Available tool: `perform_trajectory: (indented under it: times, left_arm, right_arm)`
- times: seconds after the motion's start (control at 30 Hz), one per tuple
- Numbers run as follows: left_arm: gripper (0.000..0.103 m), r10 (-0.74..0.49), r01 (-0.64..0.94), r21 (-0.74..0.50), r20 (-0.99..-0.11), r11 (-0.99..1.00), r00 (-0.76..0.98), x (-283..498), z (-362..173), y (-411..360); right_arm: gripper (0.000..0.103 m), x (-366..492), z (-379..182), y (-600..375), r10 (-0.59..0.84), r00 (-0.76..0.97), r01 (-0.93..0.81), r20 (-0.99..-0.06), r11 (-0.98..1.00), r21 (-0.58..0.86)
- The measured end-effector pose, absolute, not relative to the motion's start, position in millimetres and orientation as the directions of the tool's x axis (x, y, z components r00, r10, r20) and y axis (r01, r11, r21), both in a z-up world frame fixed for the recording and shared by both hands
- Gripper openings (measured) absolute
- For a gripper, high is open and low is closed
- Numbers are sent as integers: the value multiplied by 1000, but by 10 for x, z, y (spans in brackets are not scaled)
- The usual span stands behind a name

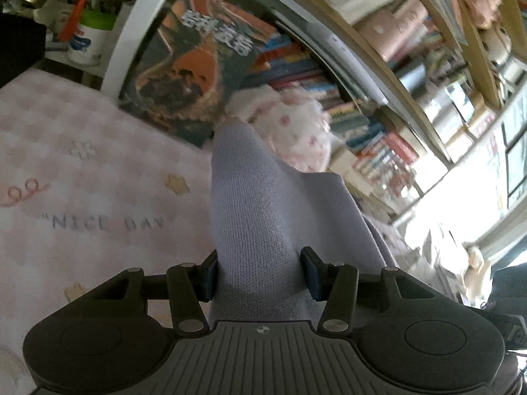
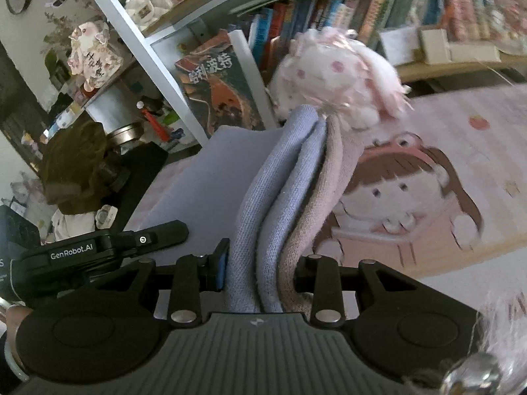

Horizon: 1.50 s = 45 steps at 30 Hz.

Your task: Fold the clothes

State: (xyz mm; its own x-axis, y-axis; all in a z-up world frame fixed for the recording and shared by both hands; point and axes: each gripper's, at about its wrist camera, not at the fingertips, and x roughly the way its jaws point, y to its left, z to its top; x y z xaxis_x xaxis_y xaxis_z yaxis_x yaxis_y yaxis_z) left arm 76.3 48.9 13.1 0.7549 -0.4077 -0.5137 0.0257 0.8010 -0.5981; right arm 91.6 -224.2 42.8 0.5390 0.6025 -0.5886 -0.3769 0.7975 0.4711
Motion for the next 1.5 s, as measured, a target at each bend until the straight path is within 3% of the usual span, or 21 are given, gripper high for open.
perform_trajectory:
  times: [0.6,0.7,0.77,0.9,1.0,1.07,1.27,1.5]
  left_arm:
    - [49,-331,-43,-618,-478,785,814,1551,-384,894]
    - [51,-328,-85,-597,-548,798,769,1633,-577,872]
    - [55,-322,-91,-595,-550,799,770,1636,-641,870]
    - [58,-319,-96,-593,-554,799,769,1643,-632,870]
    - [65,-297,-118,-581,-567,805,769,1648,-617,867]
    - [75,-261,-147,-557,-586,817,767,1648,-580,849]
    - [78,-163,-219,-526,-586,822,794,1455,-410,885]
    - [87,-27,-205,-344,-564,916,826,1023,-145,665]
  right_arm:
    - [31,2222,30,-1678,675,493,-535,-548,733,421]
    - [32,2302,-199,-1698,683,466,-526,-562,725,445]
    - [36,2367,-416,-1709,671,440,-493,-597,736,464]
    - [36,2398,-588,-1871,715,441,-418,-543,699,580]
    - [42,2398,-591,-1873,708,443,-403,-551,706,583]
    - [54,2385,-564,-1866,688,452,-399,-568,726,561]
    - [71,2211,-399,-1915,614,522,-398,-592,789,468]
    - [79,1867,-128,-2030,505,644,-387,-575,863,324]
